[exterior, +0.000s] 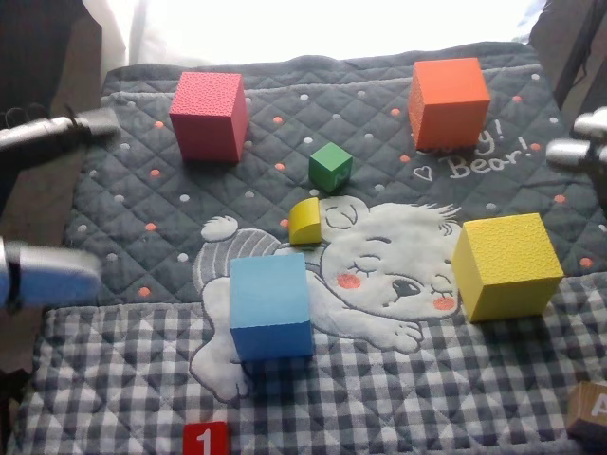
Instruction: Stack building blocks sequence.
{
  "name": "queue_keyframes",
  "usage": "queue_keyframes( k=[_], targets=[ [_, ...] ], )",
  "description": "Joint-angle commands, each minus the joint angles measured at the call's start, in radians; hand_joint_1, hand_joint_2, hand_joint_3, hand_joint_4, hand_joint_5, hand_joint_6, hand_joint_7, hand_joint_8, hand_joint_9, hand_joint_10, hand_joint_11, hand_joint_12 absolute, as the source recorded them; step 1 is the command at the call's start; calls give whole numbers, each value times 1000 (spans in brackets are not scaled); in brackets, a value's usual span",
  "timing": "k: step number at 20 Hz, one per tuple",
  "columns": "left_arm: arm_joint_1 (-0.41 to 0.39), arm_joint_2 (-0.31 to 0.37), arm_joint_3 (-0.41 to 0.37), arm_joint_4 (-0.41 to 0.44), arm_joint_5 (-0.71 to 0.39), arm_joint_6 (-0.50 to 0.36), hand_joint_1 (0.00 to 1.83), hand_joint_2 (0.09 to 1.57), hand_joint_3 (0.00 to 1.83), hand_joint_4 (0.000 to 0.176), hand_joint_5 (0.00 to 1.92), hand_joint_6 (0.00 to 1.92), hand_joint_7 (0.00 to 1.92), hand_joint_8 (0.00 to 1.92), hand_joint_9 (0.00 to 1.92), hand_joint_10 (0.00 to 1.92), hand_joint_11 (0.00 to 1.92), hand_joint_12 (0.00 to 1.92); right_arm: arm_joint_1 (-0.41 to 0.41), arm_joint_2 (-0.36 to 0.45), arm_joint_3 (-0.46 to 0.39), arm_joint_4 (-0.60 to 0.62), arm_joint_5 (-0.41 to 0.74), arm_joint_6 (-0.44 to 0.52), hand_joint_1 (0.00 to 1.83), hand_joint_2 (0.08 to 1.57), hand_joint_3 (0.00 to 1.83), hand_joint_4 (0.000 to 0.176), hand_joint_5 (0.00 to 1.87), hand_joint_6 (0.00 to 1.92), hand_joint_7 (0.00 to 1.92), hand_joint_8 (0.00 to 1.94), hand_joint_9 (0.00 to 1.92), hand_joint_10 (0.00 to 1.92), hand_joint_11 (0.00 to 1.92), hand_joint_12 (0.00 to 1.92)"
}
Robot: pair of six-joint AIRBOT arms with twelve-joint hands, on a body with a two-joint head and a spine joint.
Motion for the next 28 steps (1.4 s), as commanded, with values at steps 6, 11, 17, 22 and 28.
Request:
queue_keyframes(
  k=[6, 11, 17, 22, 28],
  targets=[
    [-274, -17, 11, 291, 105, -15, 742, 838, 0, 176, 284, 1, 160, 3, 87, 2, 0, 82, 13, 5, 8, 23, 110, 4, 708, 1037, 0, 155, 304, 3, 198, 3, 199, 2, 66, 361],
    [-482, -81, 29, 604, 271, -137, 692, 782, 0, 176, 323, 5, 215, 6, 180, 13, 0, 629, 13, 8, 8, 23, 110, 4, 727, 1045, 0, 158, 302, 1, 183, 2, 180, 4, 108, 226],
    [-531, -147, 45, 774, 354, -226, 671, 776, 0, 176, 337, 5, 232, 3, 245, 4, 0, 940, 13, 8, 8, 24, 110, 4, 742, 1043, 0, 166, 322, 4, 226, 10, 206, 7, 103, 220],
    [-559, -208, 69, 893, 418, -295, 645, 827, 7, 176, 313, 2, 240, 2, 231, 6, 0, 841, 13, 8, 7, 27, 110, 4, 735, 1046, 1, 158, 332, 3, 250, 8, 231, 9, 19, 190],
    [-571, -238, 68, 971, 466, -295, 649, 839, 5, 176, 274, 0, 192, 2, 162, 1, 0, 843, 13, 8, 8, 28, 110, 4, 726, 1049, 2, 152, 348, 4, 245, 0, 178, 0, 44, 210]
  ],
)
